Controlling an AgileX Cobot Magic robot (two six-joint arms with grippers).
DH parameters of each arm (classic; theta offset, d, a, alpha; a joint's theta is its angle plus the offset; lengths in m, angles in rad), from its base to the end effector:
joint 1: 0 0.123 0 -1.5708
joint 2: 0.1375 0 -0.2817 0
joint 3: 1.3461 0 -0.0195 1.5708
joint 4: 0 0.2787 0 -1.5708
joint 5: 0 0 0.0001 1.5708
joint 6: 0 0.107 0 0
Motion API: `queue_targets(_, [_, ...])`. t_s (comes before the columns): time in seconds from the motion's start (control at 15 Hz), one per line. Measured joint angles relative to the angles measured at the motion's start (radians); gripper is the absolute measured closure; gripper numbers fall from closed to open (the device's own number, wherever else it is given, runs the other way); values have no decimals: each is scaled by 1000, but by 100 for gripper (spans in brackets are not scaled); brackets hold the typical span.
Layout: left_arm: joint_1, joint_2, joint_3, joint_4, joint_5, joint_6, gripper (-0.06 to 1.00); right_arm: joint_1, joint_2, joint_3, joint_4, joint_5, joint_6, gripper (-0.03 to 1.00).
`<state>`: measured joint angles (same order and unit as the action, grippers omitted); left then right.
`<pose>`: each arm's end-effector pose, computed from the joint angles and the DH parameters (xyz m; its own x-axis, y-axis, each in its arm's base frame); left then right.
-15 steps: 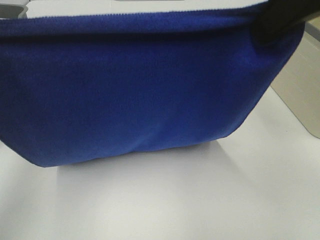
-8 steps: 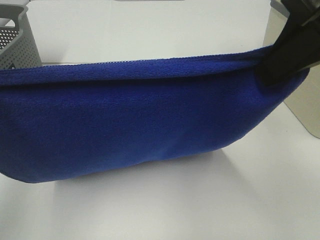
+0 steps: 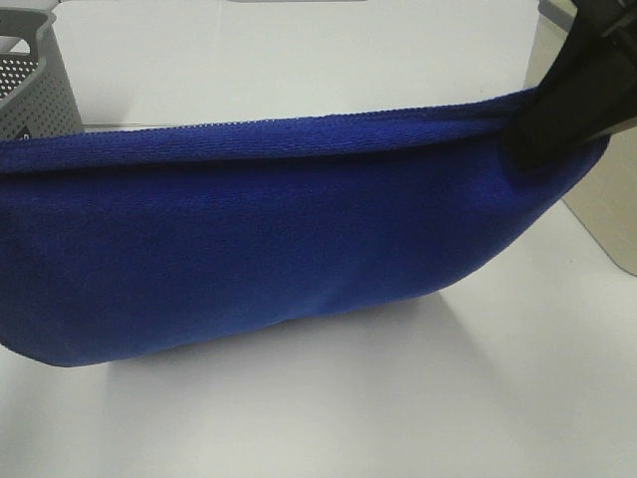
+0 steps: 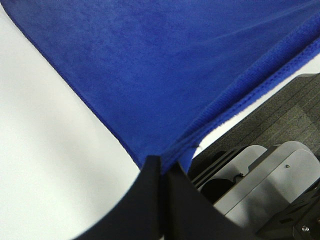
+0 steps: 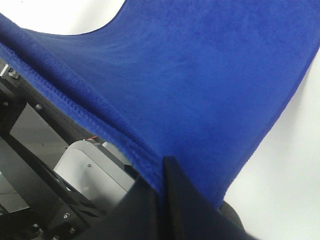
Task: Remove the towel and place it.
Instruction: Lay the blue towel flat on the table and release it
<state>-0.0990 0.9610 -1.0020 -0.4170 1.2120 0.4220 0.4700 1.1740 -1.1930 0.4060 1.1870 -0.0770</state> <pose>0.1897 -0.0596 0.3427 -0.7605 0.3215 -0.5642 0.4970 0.8474 -0.1870 0.2071 0.1492 0.3578 -0.8191 -0.3300 -0.4693 -0.5179 0.7771 0.3577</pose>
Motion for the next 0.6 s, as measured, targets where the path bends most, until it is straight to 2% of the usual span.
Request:
queue_targets(0.4, [0,-54,4,44,0,-19,94,0,-1,11,68,1,28,95])
queue_targets(0.6, [0,-100,89,33,0,-41,94,0,-2,118,105,-2,29,95])
